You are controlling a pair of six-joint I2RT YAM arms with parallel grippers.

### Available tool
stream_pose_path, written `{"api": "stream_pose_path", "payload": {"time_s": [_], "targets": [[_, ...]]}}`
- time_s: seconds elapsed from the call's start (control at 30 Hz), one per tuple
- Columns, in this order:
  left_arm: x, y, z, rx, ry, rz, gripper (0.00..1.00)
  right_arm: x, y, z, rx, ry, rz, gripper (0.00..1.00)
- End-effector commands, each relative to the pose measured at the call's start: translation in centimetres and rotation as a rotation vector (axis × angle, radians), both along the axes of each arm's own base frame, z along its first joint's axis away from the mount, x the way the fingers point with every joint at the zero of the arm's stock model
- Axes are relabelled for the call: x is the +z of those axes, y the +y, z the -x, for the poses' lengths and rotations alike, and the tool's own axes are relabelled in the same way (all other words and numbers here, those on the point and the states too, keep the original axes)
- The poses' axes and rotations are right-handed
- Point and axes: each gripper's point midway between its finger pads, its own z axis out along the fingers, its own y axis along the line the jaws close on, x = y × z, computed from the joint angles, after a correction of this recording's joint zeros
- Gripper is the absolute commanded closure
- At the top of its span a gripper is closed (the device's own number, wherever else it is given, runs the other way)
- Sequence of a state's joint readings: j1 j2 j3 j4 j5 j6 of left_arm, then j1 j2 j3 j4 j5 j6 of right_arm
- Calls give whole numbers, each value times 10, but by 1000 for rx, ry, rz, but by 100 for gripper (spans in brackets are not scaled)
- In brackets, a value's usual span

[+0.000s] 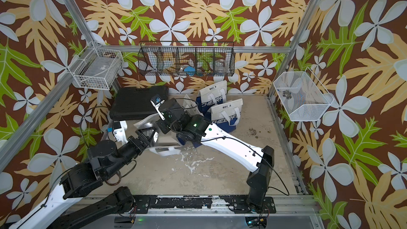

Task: Open the takeout bag
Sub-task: Place the takeout bag at the center of the board.

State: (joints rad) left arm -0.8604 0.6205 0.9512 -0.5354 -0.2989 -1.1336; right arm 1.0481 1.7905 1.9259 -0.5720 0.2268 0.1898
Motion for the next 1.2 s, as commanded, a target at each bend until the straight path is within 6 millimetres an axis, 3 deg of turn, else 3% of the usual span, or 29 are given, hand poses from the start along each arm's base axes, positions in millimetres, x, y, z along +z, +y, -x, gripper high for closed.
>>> {"api": "stream_pose_path", "payload": {"time_s": [0.0,0.13,0.37,0.47,0.57,0.6,0.67,0.77,0.83,0.93,1.0,1.07,1.17], "targets": [[-11,3,7,-18,35,-25,0,5,-1,0,-65,85,-66,100],[-8,28,13,52,26,-45,1,17,11,-13,-81,125,-117,100],[24,76,11,227,-37,-192,5,-1,54,-36,1,369,-346,100],[26,75,8,229,-39,-227,7,-5,78,-33,61,448,-413,100],[16,66,5,208,-21,-214,10,-18,92,-38,66,488,-431,100],[11,63,5,201,-15,-208,10,-24,95,-44,58,493,-426,96],[5,59,3,197,-8,-202,10,-42,100,-54,61,521,-415,77],[-8,53,0,184,6,-215,10,-49,88,-73,12,457,-369,60],[-14,48,-1,170,16,-216,11,-43,76,-84,-11,411,-352,50],[-16,32,-2,101,-15,-192,9,-18,62,-87,19,348,-352,22],[-22,9,-5,8,-45,-196,7,8,55,-78,63,290,-355,15],[-42,-17,-9,-84,-11,-230,7,41,42,-68,95,225,-372,3],[-66,-52,-10,-212,6,-214,11,83,12,-57,82,142,-384,0]]}}
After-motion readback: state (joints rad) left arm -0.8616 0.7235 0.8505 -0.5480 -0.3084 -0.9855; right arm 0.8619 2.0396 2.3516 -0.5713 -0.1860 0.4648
